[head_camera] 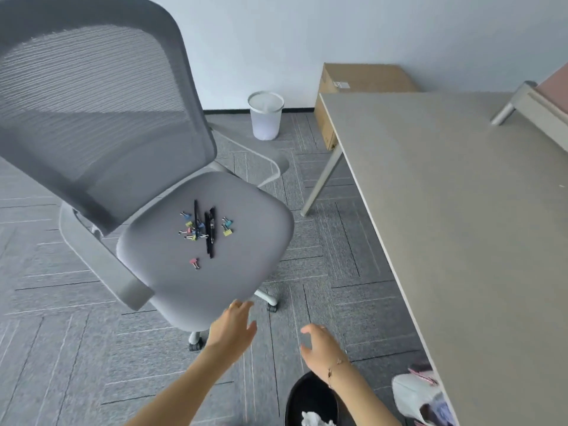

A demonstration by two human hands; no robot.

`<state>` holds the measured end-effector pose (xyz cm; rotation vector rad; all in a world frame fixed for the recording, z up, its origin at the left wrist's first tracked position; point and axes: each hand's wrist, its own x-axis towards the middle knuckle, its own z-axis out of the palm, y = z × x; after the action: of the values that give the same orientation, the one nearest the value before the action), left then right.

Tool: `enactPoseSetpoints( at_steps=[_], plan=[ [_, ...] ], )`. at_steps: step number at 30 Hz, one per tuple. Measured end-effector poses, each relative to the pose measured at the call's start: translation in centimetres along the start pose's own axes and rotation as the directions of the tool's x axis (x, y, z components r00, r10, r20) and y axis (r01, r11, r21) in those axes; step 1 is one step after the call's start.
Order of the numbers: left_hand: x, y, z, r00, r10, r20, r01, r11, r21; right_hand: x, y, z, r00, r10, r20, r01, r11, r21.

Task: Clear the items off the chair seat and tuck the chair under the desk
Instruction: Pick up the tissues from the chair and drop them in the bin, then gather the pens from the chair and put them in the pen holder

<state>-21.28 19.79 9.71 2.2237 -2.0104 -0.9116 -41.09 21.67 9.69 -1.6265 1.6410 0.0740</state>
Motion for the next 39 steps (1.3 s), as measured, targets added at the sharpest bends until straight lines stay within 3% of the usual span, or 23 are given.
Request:
enactPoseSetpoints(
  at_steps=[15,26,39],
  plan=[
    [8.8,-13.7,-12.1,0.981,-0.145,-0.129,0.133,0.986,-0.095,13.7,-15.5,-2.0,0.986,-0.167,0.01,0.167,0.983,-0.072],
    [20.5,-17.6,-11.0,0.963,-0.258,-0.077,0.243,0.956,-0.163,28.2,-17.7,-2.4,0.966,-0.243,0.09,0.254,0.956,-0.146],
    [33.4,-20.9,-8.9,0.926,-0.366,-0.09,0.332,0.905,-0.267,40.1,-19.0,1.7,0.962,-0.247,0.116,0.258,0.961,-0.097]
  ],
)
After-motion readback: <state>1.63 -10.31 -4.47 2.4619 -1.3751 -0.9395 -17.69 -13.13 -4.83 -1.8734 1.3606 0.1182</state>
